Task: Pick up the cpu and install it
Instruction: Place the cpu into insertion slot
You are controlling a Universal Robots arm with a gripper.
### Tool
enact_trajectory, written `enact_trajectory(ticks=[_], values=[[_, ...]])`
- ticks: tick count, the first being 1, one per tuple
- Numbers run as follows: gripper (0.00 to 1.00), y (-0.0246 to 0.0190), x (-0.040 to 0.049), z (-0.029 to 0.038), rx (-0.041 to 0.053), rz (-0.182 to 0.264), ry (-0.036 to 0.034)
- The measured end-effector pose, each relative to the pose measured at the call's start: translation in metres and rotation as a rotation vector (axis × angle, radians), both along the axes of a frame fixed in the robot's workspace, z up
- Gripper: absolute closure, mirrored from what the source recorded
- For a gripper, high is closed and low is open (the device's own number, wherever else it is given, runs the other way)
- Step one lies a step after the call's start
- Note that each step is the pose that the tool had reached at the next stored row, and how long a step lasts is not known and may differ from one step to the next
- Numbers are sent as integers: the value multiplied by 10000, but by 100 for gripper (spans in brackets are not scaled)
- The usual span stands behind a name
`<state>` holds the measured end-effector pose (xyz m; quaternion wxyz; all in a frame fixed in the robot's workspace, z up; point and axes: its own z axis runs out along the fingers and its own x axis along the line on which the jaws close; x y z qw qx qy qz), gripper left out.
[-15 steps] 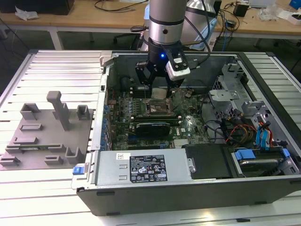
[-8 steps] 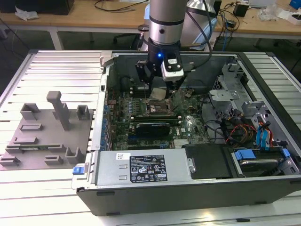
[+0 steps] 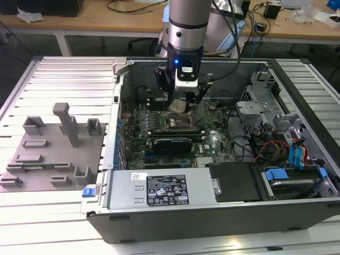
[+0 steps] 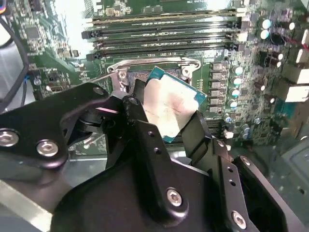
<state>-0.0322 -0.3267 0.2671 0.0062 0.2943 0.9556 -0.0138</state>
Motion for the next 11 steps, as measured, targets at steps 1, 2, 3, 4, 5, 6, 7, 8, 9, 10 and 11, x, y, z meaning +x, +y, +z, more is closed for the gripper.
enact_trajectory(ticks=[1,2,3,4,5,6,7,8,9,10,11], values=[[45,0,0,-1,0,-292,0],[45,0,0,-2,1,-582,0],[45,0,0,-2,0,-799,0],[45,0,0,-2,0,-1046,0],[45,0,0,-3,1,-1433,-1],[45,0,0,-3,1,-1695,0],[45,0,0,-4,1,-1904,-1],[45,0,0,-4,0,-2138,0],[45,0,0,-4,0,-2246,0],[45,0,0,-4,0,-2418,0],[45,0,0,-4,1,-2619,-1]])
